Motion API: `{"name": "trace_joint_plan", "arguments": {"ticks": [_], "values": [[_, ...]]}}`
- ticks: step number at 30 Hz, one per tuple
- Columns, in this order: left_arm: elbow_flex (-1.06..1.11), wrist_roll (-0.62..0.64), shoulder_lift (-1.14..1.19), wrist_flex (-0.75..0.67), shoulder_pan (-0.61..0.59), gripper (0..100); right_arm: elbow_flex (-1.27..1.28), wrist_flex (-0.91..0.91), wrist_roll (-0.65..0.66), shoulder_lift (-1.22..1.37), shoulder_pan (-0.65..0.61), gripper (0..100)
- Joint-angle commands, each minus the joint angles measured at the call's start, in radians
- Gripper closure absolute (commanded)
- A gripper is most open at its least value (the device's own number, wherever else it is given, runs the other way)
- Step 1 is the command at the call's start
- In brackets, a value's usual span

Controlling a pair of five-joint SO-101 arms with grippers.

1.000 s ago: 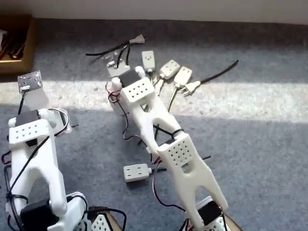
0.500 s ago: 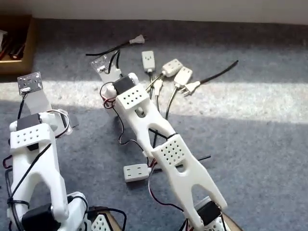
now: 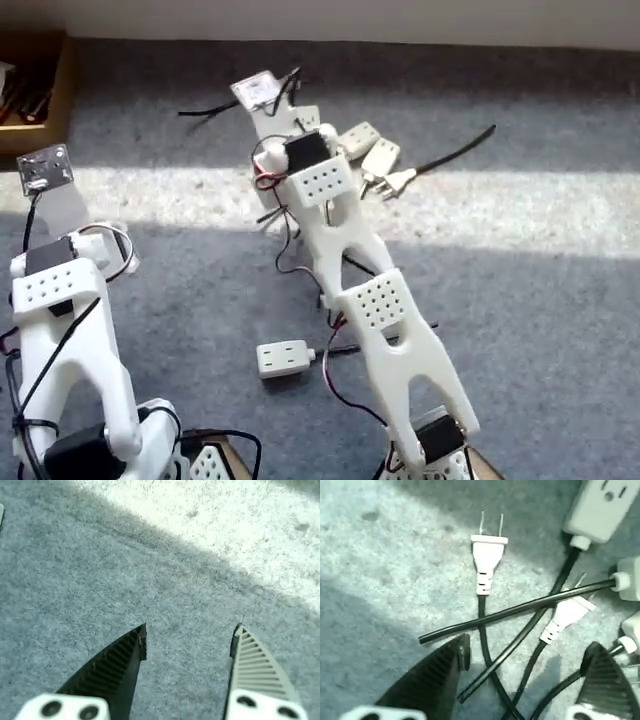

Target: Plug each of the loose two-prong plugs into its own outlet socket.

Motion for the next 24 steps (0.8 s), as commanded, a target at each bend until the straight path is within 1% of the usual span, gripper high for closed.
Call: {"name": "trace_joint_plan", "arguments": {"ticks": [1, 4, 9, 15, 16, 19, 20, 22, 24], "values": [[0.007, -0.002, -0.028, -0.046, -0.007, 72, -0.117, 0.007, 0.015, 0.018, 0.021, 64.7], [0.035, -0.002, -0.028, -0.061, -0.008, 72, -0.114, -0.015, 0.061, 0.101, -0.005, 64.7], [0.074, -0.006, -0.028, -0.074, -0.008, 72, -0.117, -0.079, 0.069, 0.202, -0.016, 64.7], [0.077, -0.006, -0.028, -0.074, -0.007, 72, -0.119, -0.108, 0.064, 0.157, -0.015, 64.7], [0.081, -0.006, -0.028, -0.074, -0.007, 72, -0.119, -0.105, 0.046, 0.142, -0.012, 64.7], [0.082, -0.006, -0.028, -0.075, -0.007, 72, -0.119, -0.082, -0.123, 0.111, 0.008, 64.7], [0.082, -0.006, -0.028, -0.075, -0.007, 72, -0.119, -0.068, -0.161, 0.107, 0.010, 64.7], [0.082, -0.006, -0.028, -0.075, -0.007, 72, -0.119, -0.047, -0.189, 0.102, 0.005, 64.7], [0.082, -0.006, -0.028, -0.075, -0.007, 72, -0.119, -0.047, -0.184, 0.097, -0.005, 64.7]]}}
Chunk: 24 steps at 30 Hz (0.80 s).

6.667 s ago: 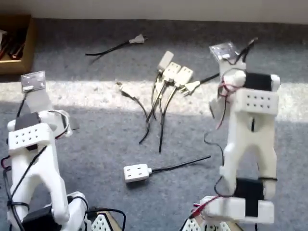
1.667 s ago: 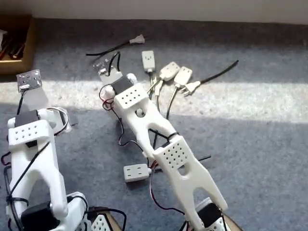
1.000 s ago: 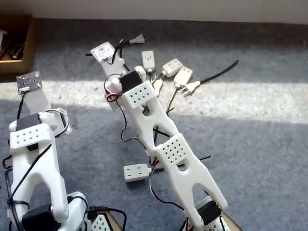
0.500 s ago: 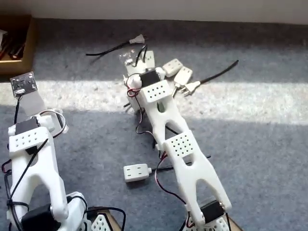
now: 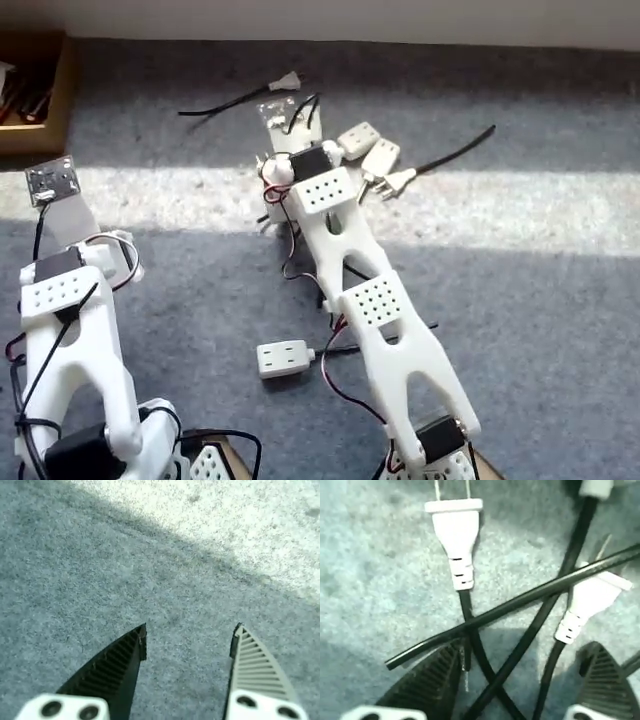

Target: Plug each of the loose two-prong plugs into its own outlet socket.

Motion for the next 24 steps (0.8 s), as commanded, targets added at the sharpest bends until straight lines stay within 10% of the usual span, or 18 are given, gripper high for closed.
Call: {"name": "trace_joint_plan", "arguments": {"ticks": [1, 10, 19, 24], "values": [[-0.005, -0.005, -0.028, -0.012, -0.002, 72, -0.101, 0.001, -0.012, -0.077, -0.008, 64.7], [-0.005, -0.006, -0.028, -0.012, 0.008, 72, -0.004, -0.177, 0.037, -0.018, -0.019, 65.5], [-0.004, -0.006, -0.028, -0.008, 0.008, 72, -0.004, 0.013, 0.135, 0.005, -0.035, 99.8], [-0.004, -0.006, -0.028, -0.008, 0.008, 72, -0.077, 0.101, 0.137, -0.028, -0.030, 99.4]]}}
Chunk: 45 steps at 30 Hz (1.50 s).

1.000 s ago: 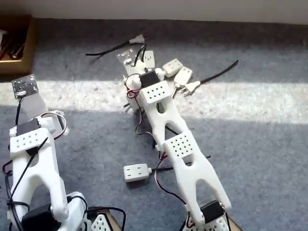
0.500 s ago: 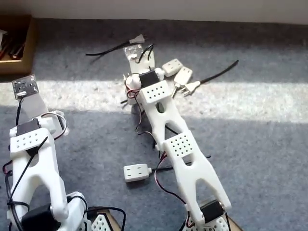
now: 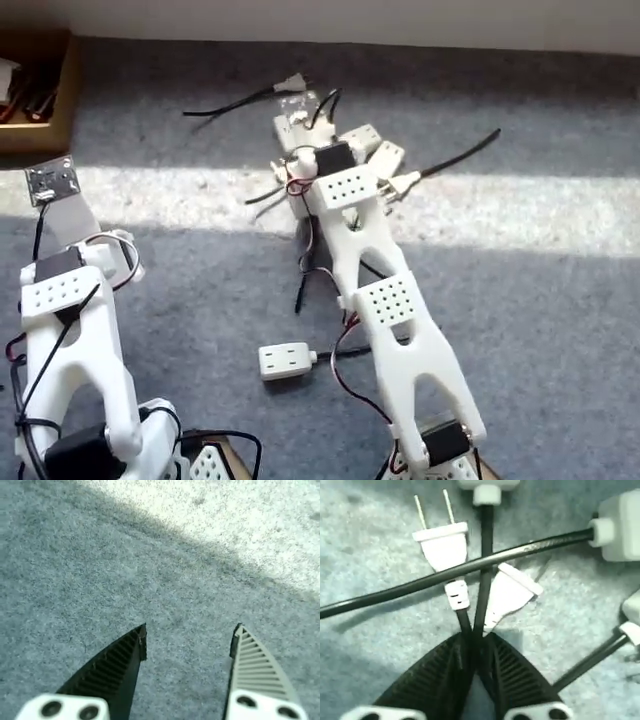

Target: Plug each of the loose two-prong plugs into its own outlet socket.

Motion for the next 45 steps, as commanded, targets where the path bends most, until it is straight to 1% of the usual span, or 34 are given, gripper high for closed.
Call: {"name": "trace_joint_plan", "arguments": {"ticks": [1, 7, 10, 13, 15, 18, 21, 24, 27, 30, 33, 37, 39, 41, 45], "values": [[-0.004, -0.006, -0.028, -0.008, 0.004, 72, -0.077, 0.056, 0.029, -0.050, -0.019, 99.4], [0.016, -0.008, -0.028, -0.026, 0.022, 72, -0.079, 0.058, 0.100, -0.199, 0.039, 99.4], [0.018, -0.008, -0.028, -0.026, 0.044, 72, -0.079, 0.058, 0.109, -0.334, 0.076, 99.4], [0.030, -0.009, -0.028, -0.026, 0.053, 72, -0.041, 0.058, 0.126, -0.519, 0.143, 99.4], [0.031, -0.014, -0.028, -0.026, 0.053, 72, 0.073, 0.058, 0.166, -0.662, 0.206, 99.4], [0.033, -0.043, -0.028, -0.026, 0.053, 72, 0.369, 0.056, 0.176, -0.871, 0.325, 99.4], [0.033, -0.043, -0.028, -0.026, 0.054, 72, 0.679, 0.054, 0.273, -1.050, 0.421, 99.3], [0.033, -0.043, -0.028, -0.026, 0.054, 72, 0.921, 0.031, 0.354, -1.165, 0.533, 99.3], [0.033, -0.043, -0.028, -0.026, 0.054, 72, 1.116, -0.087, 0.407, -1.196, 0.685, 99.3], [0.042, -0.046, -0.028, -0.026, 0.054, 72, 1.297, -0.206, 0.494, -1.196, 0.814, 99.3], [0.042, -0.048, -0.028, -0.026, 0.071, 72, 1.500, -0.326, 0.575, -1.196, 0.888, 99.3], [0.044, -0.048, -0.028, -0.026, 0.074, 72, 1.710, -0.516, 0.617, -1.196, 0.954, 99.3], [0.044, -0.048, -0.028, -0.026, 0.074, 72, 1.735, -0.607, 0.617, -1.196, 0.986, 99.3], [0.044, -0.048, -0.028, -0.026, 0.076, 72, 1.735, -0.651, 0.617, -1.196, 1.012, 99.3], [0.044, -0.048, -0.028, -0.026, 0.076, 72, 1.685, -0.633, 0.620, -1.196, 1.058, 99.3]]}}
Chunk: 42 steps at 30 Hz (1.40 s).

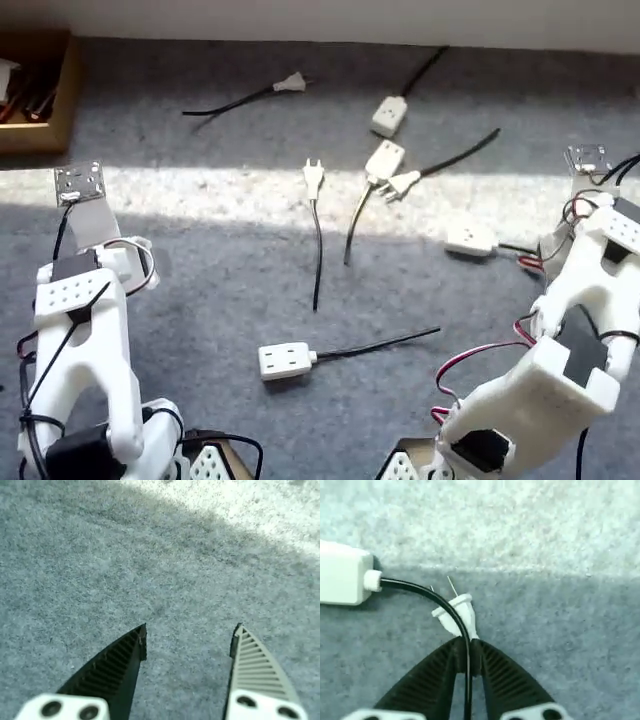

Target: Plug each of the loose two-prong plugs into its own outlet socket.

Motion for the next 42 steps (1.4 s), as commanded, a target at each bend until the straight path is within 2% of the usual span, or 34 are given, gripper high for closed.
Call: {"name": "trace_joint_plan", "arguments": {"ticks": [1, 6, 11, 15, 17, 19, 21, 22, 25, 29, 36, 40, 42], "values": [[-0.004, -0.006, -0.028, -0.014, 0.015, 72, -0.054, -0.005, 0.029, -0.045, 0.061, 99.3], [-0.004, -0.006, -0.028, -0.014, 0.022, 72, -0.058, -0.008, 0.057, -0.045, 0.140, 99.1], [-0.002, -0.006, -0.028, -0.014, 0.031, 72, 0.022, 0.002, 0.112, -0.022, 0.111, 97.3], [-0.002, -0.006, -0.027, -0.014, 0.031, 72, -0.070, -0.074, -0.018, -0.002, 0.053, 82.5], [0.004, -0.006, -0.027, -0.014, 0.031, 72, -0.119, -0.071, -0.066, -0.002, -0.025, 78.1], [0.008, -0.006, -0.027, -0.015, 0.031, 72, -0.107, -0.058, -0.091, -0.001, -0.130, 84.0], [0.010, -0.008, -0.027, -0.015, 0.031, 72, -0.088, -0.054, -0.115, -0.001, -0.225, 96.6], [0.012, -0.008, -0.027, -0.015, 0.031, 72, -0.085, -0.054, -0.126, -0.001, -0.262, 99.8], [0.013, -0.008, -0.027, -0.015, 0.031, 72, -0.088, -0.084, -0.160, -0.001, -0.321, 97.2], [0.013, -0.008, -0.027, -0.015, 0.031, 72, -0.084, -0.114, -0.158, -0.001, -0.320, 96.9], [0.013, -0.008, -0.028, -0.032, 0.031, 72, -0.019, 0.213, -0.044, -0.008, -0.286, 96.8], [0.015, -0.008, -0.028, -0.037, 0.030, 72, -0.019, 0.303, 0.012, -0.005, -0.272, 96.8], [0.015, -0.008, -0.028, -0.037, 0.030, 72, -0.016, 0.272, 0.021, -0.001, -0.271, 96.8]]}}
